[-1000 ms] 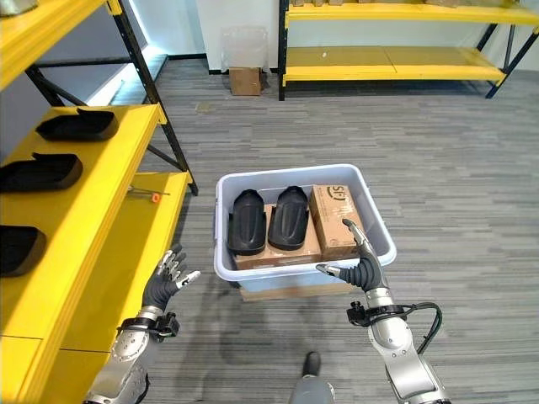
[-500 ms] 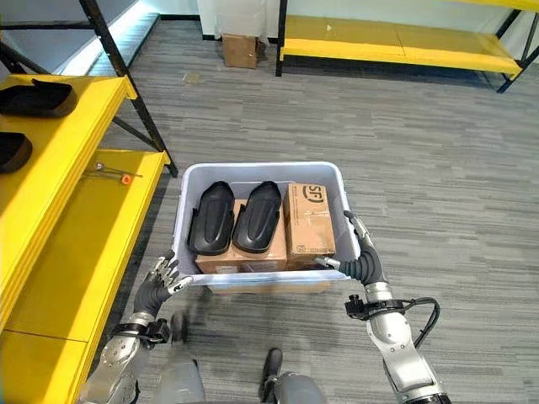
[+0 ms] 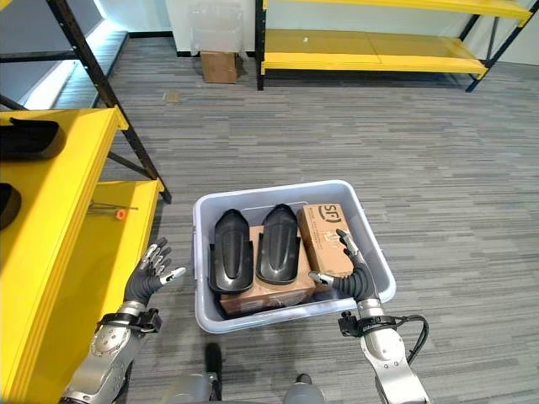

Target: Move parts from the plastic box to the shelf.

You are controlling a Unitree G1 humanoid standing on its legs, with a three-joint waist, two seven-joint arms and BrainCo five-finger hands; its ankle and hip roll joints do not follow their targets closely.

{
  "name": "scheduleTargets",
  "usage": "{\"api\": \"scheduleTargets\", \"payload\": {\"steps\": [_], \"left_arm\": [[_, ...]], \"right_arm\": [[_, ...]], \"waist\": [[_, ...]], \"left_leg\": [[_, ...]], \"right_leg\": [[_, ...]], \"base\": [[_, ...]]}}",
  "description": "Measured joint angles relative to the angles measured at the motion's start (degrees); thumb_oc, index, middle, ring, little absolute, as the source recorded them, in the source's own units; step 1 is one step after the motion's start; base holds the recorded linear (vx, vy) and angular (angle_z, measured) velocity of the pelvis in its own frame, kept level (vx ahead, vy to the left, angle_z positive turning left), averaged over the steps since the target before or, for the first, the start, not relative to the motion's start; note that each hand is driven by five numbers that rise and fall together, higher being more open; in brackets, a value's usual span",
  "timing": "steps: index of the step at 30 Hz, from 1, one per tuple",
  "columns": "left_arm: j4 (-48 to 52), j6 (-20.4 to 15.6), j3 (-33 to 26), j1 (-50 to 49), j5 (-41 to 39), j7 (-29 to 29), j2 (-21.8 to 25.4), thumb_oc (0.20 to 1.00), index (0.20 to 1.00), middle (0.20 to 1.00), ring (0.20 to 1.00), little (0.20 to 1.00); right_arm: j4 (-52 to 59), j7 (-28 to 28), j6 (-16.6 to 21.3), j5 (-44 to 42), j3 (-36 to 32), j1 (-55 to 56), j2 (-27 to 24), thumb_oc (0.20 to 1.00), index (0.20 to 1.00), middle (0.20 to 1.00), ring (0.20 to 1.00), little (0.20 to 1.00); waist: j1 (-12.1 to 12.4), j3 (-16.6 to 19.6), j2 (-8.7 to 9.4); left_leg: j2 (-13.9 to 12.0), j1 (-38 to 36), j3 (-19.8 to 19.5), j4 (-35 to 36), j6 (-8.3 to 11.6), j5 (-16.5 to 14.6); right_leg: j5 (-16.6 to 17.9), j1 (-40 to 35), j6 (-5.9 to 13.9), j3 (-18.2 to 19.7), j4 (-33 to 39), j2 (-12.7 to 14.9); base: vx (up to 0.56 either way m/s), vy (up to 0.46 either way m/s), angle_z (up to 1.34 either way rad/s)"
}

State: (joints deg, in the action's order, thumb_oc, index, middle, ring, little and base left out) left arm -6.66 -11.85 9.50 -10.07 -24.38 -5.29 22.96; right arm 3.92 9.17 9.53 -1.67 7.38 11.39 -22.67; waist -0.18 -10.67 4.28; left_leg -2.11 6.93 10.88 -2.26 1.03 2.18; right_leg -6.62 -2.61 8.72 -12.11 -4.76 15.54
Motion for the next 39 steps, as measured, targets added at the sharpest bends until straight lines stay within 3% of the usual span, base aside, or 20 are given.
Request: {"api": "scheduleTargets", "payload": {"steps": [6,10,17,18,23,32,39], "left_arm": [[0.7,0.2,0.2,-1.9,0.0,0.1,-0.1,1.0,1.0,1.0,1.0,1.0],[1.0,0.3,0.3,0.2,0.1,-0.1,0.0,1.0,1.0,1.0,1.0,1.0],[0.9,0.3,2.3,5.9,0.0,-2.3,0.1,1.0,1.0,1.0,1.0,1.0],[0.9,0.2,4.0,7.1,-0.5,-2.6,0.1,1.0,1.0,1.0,1.0,1.0],[0.9,0.1,4.6,9.7,-2.0,-3.3,-0.1,1.0,1.0,1.0,1.0,1.0],[0.9,0.0,6.4,11.4,-2.1,-3.9,0.1,1.0,1.0,1.0,1.0,1.0],[0.8,-0.1,6.8,11.3,-2.1,-4.3,0.0,1.0,1.0,1.0,1.0,1.0]], "right_arm": [[-2.8,0.1,-0.4,-3.4,0.8,-3.3,0.0,1.0,1.0,1.0,1.0,1.0],[-7.3,0.6,-1.1,-6.0,5.1,-9.2,0.7,1.0,1.0,1.0,1.0,1.0],[-15.4,3.5,-1.2,-7.2,9.4,-22.6,3.4,1.0,1.0,1.0,1.0,1.0],[-20.3,5.1,-1.5,-8.2,10.1,-26.5,4.3,1.0,1.0,1.0,1.0,1.0],[-24.2,7.7,-2.4,-10.2,10.8,-30.3,5.9,1.0,1.0,1.0,1.0,1.0],[-28.9,11.5,-2.6,-10.7,10.1,-35.6,6.7,1.0,1.0,1.0,1.0,1.0],[-22.3,14.4,-3.0,-8.2,7.4,-33.7,5.3,1.0,1.0,1.0,1.0,1.0]], "waist": [[-0.3,-0.2,0.46],[0.4,-0.8,0.44],[1.3,-5.8,-1.81],[1.5,-8.4,-2.96],[2.6,-10.8,-3.95],[4.0,-13.1,-5.4],[3.1,-13.6,-6.33]], "left_leg": [[-0.2,2.4,0.0,-0.4,0.5,-0.3],[-0.2,6.7,-0.5,-2.4,-0.6,0.6],[-0.3,10.3,-1.4,-3.7,-0.98,1.0],[0.0,10.5,-1.1,-3.8,-1.18,1.1],[-0.1,11.7,-0.8,-3.9,-1.27,1.2],[0.1,12.0,-0.7,-3.9,-1.32,1.2],[0.1,12.8,-0.4,-3.8,-1.37,1.2]], "right_leg": [[0.3,1.8,0.65,0.0,0.7,-0.1],[0.9,4.9,0.98,-0.7,0.4,-0.1],[1.4,8.0,1.0,-1.2,-0.6,0.0],[1.6,8.4,1.19,-1.1,-0.7,0.2],[1.7,9.8,1.21,-0.9,-0.9,0.3],[1.7,10.2,1.21,-0.9,-1.0,0.4],[1.7,11.5,1.21,-0.6,-1.4,0.6]], "base": [[-0.02,0.016,-0.01],[-0.11,-0.008,0.1],[-0.09,0.009,0.05],[-0.06,0.005,-0.06],[-0.05,0.007,-0.04],[0.0,0.002,0.0],[0.0,0.0,-0.01]]}}
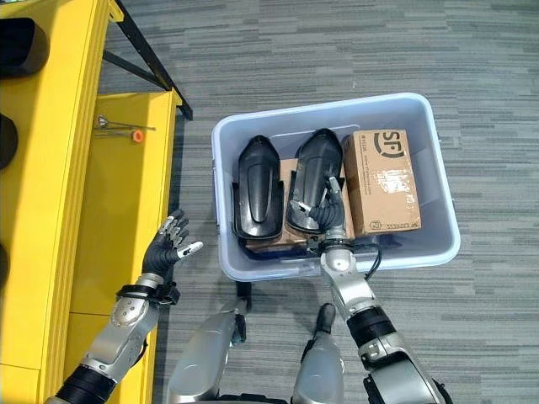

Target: Move parts from the plastic box to the shelf.

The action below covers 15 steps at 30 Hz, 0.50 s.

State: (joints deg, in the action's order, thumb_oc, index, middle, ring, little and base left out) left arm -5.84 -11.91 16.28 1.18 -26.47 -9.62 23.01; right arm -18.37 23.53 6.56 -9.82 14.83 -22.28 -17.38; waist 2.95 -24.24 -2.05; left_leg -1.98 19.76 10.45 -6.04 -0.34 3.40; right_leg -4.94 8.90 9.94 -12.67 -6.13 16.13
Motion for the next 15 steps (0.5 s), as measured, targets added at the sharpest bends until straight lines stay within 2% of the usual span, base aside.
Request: {"api": "scheduleTargets", "payload": {"steps": [7,15], "left_arm": [[0.0,-0.2,0.6,0.2,0.0,-0.5,0.0,1.0,1.0,1.0,1.0,1.0],[0.0,-0.3,1.3,0.2,0.1,-0.7,0.0,1.0,1.0,1.0,1.0,1.0]], "right_arm": [[10.5,0.1,0.3,3.9,-0.3,4.0,-2.3,1.0,1.0,1.0,1.0,1.0],[9.6,0.5,0.6,7.9,-0.3,4.3,-2.3,1.0,1.0,1.0,1.0,1.0]], "waist": [[-0.8,-0.2,-0.41],[-2.2,-0.6,-0.79]], "left_leg": [[0.0,1.2,0.2,0.0,-0.16,0.1],[-0.1,1.3,0.8,0.0,-0.31,0.2]], "right_leg": [[0.0,1.6,-0.02,0.5,-0.4,0.0],[0.0,2.4,0.01,1.1,-1.0,0.1]], "base": [[0.0,0.0,-0.01],[0.0,-0.002,-0.03]]}}
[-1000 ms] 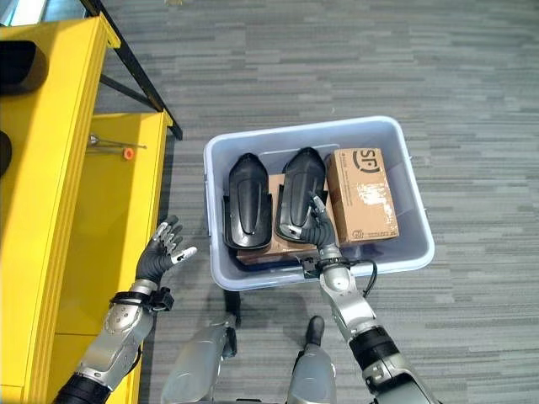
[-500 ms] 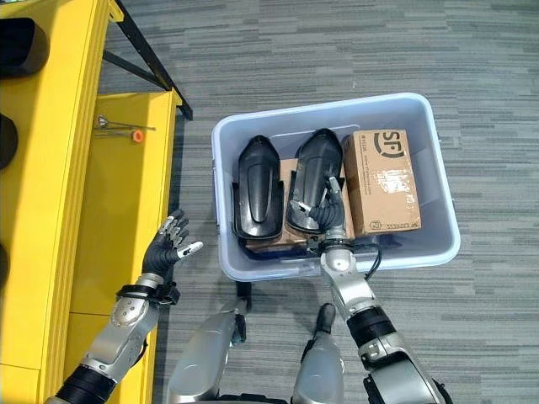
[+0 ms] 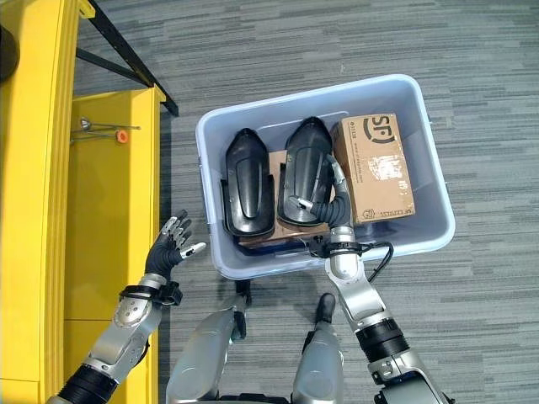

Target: Move parts from the plastic box to the shelf.

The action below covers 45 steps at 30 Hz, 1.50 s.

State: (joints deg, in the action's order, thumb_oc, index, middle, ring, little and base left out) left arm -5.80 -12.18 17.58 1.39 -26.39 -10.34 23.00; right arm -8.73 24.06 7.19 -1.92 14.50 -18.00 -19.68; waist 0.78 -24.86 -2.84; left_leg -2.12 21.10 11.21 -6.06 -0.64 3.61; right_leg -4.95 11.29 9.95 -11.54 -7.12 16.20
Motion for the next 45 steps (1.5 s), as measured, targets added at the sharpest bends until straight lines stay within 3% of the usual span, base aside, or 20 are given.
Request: {"api": "scheduleTargets", "payload": {"steps": [29,45], "left_arm": [[0.0,-1.9,1.4,0.6,0.0,-1.0,0.1,1.0,1.0,1.0,1.0,1.0],[0.0,-2.0,2.3,0.7,-0.1,-1.1,0.2,1.0,1.0,1.0,1.0,1.0]], "right_arm": [[-13.8,5.8,-1.9,1.0,-2.9,-4.9,-1.4,1.0,1.0,1.0,1.0,1.0],[-22.0,7.7,-2.2,0.9,-2.6,-11.6,-1.8,1.0,1.0,1.0,1.0,1.0]], "waist": [[-0.2,-2.4,-3.71],[0.2,-2.4,-3.85]], "left_leg": [[0.3,2.9,1.1,0.0,-0.92,1.1],[0.3,4.6,1.8,0.0,-1.13,1.9]], "right_leg": [[-0.2,5.6,0.13,2.0,-3.7,0.8],[-0.2,8.8,0.16,3.2,-5.8,1.0]], "base": [[0.0,-0.001,-0.02],[0.0,-0.006,-0.02]]}}
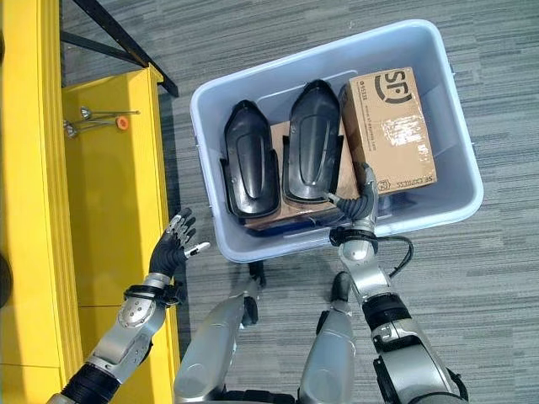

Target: Move parts from the plastic box to the shelf.

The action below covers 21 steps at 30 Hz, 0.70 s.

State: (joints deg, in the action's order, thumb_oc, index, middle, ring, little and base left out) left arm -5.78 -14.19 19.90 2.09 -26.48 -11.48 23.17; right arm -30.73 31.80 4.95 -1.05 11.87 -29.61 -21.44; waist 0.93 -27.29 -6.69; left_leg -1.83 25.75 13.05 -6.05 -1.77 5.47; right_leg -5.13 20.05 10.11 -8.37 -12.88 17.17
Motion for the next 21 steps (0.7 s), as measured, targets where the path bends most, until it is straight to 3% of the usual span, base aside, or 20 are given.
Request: {"api": "scheduleTargets", "payload": {"steps": [9,15,17,21], "left_arm": [[0.0,-0.1,0.0,1.1,0.0,-0.1,0.0,1.0,1.0,1.0,1.0,1.0],[0.0,-0.2,0.0,1.1,0.0,-0.1,1.1,1.0,1.0,1.0,1.0,1.0],[0.2,-0.2,0.4,1.2,-0.1,-0.1,2.0,1.0,1.0,1.0,1.0,1.0],[0.2,-0.2,0.4,1.4,-1.3,-0.1,2.4,1.0,1.0,1.0,1.0,1.0]], "right_arm": [[-0.6,0.0,-0.3,0.1,0.4,-2.2,0.0,1.0,1.0,1.0,1.0,1.0],[-8.9,0.8,-0.9,-0.5,0.0,-9.0,-2.0,1.0,1.0,1.0,1.0,1.0],[-16.4,1.0,-0.9,-3.5,-0.4,-13.5,-2.5,1.0,1.0,1.0,1.0,1.0],[-18.4,1.7,-0.8,-6.6,-1.0,-16.1,-4.0,1.0,1.0,1.0,1.0,1.0]], "waist": [[1.2,-0.8,0.01],[2.2,-0.9,0.11],[2.5,-1.4,0.04],[2.9,-1.7,0.0]], "left_leg": [[0.0,1.4,-0.5,0.0,-0.25,0.5],[0.2,2.8,-1.5,-0.1,-0.21,0.9],[0.2,3.4,-1.5,-0.1,-0.27,1.0],[0.2,3.7,-1.3,0.1,-0.33,1.1]], "right_leg": [[0.0,1.3,-0.01,-0.4,-0.5,0.0],[0.0,2.0,-0.01,-1.4,-0.9,0.1],[0.0,2.8,-0.01,-1.3,-1.0,0.1],[0.0,3.4,-0.02,-1.1,-1.1,0.1]], "base": [[0.0,0.001,0.01],[0.0,0.004,0.08],[0.0,0.0,0.0],[0.0,0.006,-0.01]]}}
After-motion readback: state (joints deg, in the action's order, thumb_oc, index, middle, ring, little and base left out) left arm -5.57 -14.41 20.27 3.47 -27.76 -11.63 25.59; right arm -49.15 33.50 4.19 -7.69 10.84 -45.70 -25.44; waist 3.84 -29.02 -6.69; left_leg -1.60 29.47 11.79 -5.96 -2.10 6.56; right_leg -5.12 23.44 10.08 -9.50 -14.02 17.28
